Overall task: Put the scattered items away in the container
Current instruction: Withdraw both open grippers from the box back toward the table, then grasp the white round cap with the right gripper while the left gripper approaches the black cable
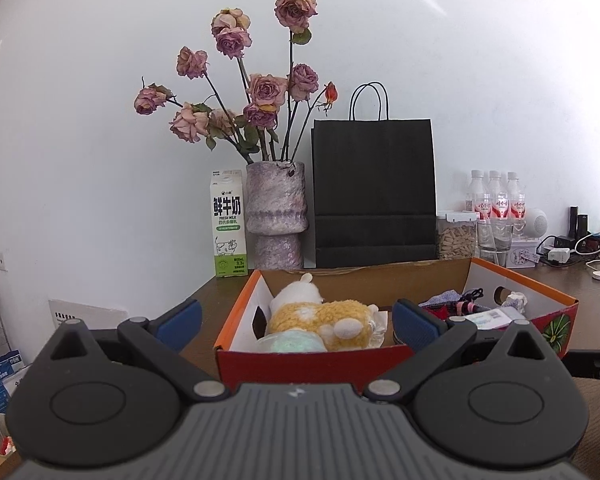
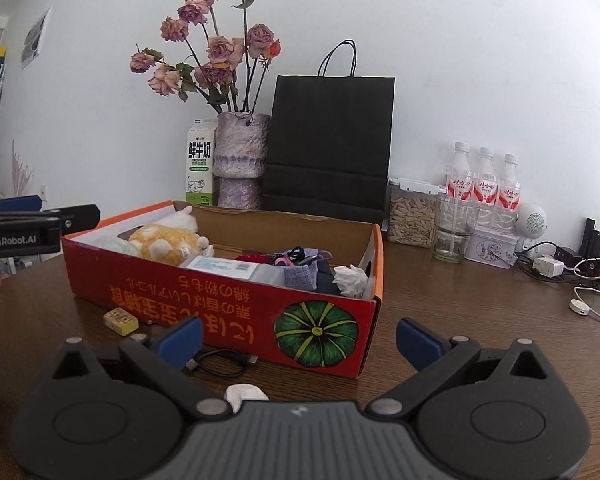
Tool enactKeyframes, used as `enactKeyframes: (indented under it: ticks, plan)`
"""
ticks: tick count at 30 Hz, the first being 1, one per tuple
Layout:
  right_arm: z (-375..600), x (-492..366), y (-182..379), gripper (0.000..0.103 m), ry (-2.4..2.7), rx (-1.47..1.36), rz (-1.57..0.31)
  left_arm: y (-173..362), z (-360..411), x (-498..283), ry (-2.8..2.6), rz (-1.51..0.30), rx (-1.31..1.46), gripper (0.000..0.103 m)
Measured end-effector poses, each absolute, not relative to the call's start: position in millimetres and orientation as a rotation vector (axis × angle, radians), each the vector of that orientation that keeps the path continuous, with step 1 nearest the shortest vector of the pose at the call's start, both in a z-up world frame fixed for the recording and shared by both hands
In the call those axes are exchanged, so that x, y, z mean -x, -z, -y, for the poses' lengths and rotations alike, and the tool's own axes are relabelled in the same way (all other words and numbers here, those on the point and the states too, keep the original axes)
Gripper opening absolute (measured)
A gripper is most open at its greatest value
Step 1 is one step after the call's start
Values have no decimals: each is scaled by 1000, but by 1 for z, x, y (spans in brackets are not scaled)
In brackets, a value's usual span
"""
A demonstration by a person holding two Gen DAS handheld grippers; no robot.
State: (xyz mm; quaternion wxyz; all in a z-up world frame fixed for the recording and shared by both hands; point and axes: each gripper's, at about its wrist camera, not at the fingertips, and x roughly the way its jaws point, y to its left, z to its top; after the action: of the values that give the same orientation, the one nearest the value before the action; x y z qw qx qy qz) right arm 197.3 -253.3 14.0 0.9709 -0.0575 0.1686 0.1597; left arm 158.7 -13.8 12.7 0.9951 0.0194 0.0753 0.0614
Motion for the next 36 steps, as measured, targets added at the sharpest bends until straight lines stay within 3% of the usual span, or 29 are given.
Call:
enactKeyframes:
  ticks: [19, 21, 25, 27, 29, 36]
  plan:
    - [251, -213, -3, 100, -380, 107, -542, -2, -7, -145, -153, -292, -2, 103]
    - [247, -219, -1, 94, -372, 110, -566, -2, -7, -146, -152, -302, -3, 103]
    - [237, -229, 7, 64, -370, 125, -646, -2, -8, -148, -152, -321, 0, 103]
    - [236, -227, 7, 58, -404, 120, -646, -1, -8, -150, -152, -332, 1, 103]
    - [235, -223, 7, 25, -424, 118, -634, -1, -9, -151, -151, -341, 5, 103]
    - [240, -216, 2, 24, -418, 84, -593, 1, -9, -156, -141, -373, 9, 103]
